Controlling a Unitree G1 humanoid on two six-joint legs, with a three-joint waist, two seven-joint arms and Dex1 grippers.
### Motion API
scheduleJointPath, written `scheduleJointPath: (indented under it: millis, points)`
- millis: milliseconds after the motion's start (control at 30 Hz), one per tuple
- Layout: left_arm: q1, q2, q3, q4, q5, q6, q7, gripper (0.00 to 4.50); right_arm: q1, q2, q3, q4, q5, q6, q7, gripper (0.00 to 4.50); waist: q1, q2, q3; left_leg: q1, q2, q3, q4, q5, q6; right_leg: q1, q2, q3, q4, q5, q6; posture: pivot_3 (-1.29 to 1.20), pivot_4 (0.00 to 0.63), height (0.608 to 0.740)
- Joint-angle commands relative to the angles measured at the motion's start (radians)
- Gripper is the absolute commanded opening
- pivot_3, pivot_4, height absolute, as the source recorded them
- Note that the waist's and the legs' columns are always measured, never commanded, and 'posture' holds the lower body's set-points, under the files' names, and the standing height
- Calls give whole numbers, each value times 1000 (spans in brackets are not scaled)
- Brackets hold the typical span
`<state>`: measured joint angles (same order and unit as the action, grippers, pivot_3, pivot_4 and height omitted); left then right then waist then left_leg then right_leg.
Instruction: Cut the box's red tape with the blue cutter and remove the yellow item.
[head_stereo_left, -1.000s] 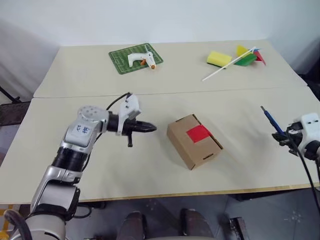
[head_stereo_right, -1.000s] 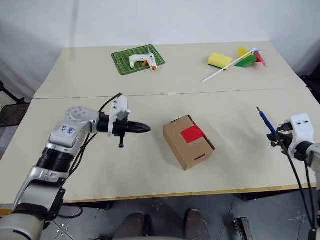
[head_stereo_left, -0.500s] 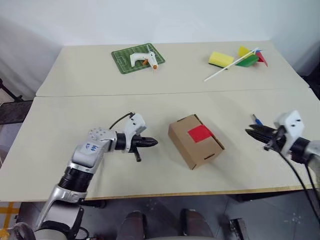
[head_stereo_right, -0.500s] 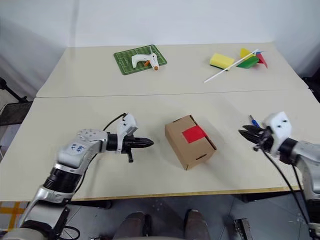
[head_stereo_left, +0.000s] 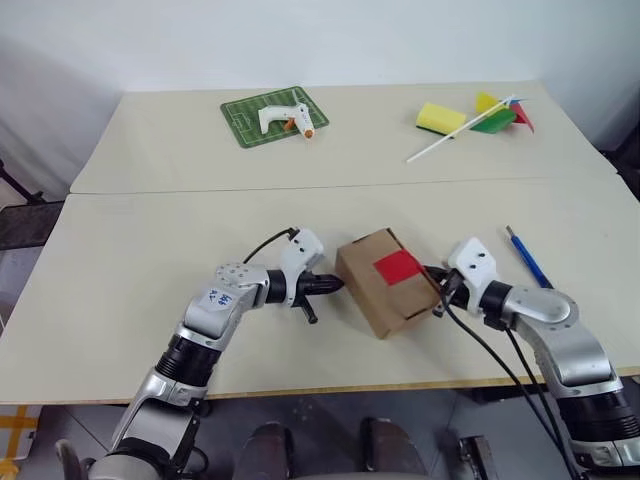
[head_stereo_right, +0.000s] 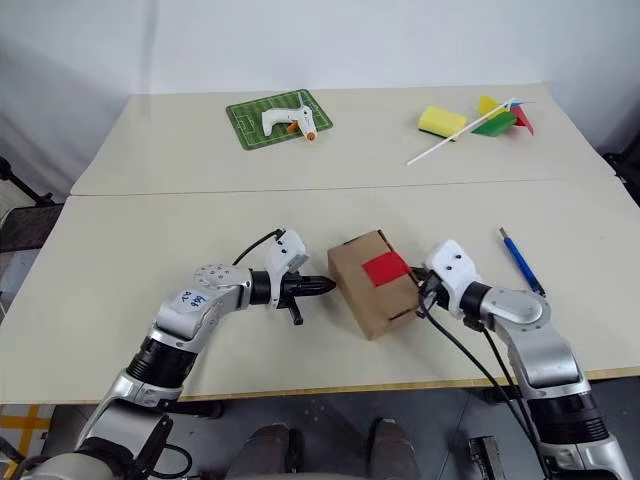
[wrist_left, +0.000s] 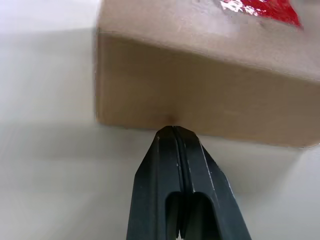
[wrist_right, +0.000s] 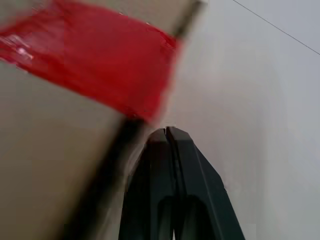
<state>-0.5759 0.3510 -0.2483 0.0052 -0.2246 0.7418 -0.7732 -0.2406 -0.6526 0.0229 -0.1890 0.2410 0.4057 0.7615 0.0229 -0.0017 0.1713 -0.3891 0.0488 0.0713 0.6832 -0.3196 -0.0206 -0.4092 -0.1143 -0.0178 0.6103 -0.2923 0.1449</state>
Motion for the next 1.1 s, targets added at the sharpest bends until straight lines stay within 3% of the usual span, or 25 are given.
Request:
scheduleJointPath:
  millis: [33,267,533,633,767,900,1000,1100]
  points:
    - [13,58,8,-73,-21,12,-46,0,28,21,35,-147,50,92,1,35,-2,0,0,0,0,0,0,0,0,0,0,0,0,0,0,0,150,740]
    - [59,119,29,-184,-68,70,-70,0,49,58,74,-286,92,270,-44,35,1,0,0,0,0,0,0,0,0,0,0,0,0,0,0,0,150,740]
    - [103,161,56,-238,-68,87,-48,0,63,55,64,-276,62,275,-72,35,0,0,0,0,0,0,0,-1,1,0,0,0,0,0,-1,0,150,740]
    - [114,194,58,-243,-35,21,-46,0,78,32,19,-287,88,311,-66,566,0,0,0,0,0,0,0,-1,1,0,0,0,0,0,-1,0,150,740]
    - [138,283,65,-246,-49,-52,-127,0,98,9,-58,-296,104,320,-87,1972,0,0,0,0,0,-1,-1,-1,1,0,0,0,-1,-1,-1,0,150,740]
    - [139,365,151,-280,-208,-54,-309,0,82,-3,-254,-349,271,502,-94,3396,-1,-1,0,-1,0,0,-1,-1,1,-1,0,0,0,-1,-2,0,150,740]
    - [59,310,165,-243,-239,-68,-291,0,17,48,-337,-377,435,668,-143,4395,4,-2,1,0,0,-1,-1,-1,1,0,-1,-1,0,-1,-2,0,150,740]
    - [0,229,133,-186,-213,-87,-248,0,-32,77,-336,-383,495,749,-190,4476,3,-2,1,0,0,-3,-1,-2,4,0,0,-1,0,-1,-2,0,150,740]
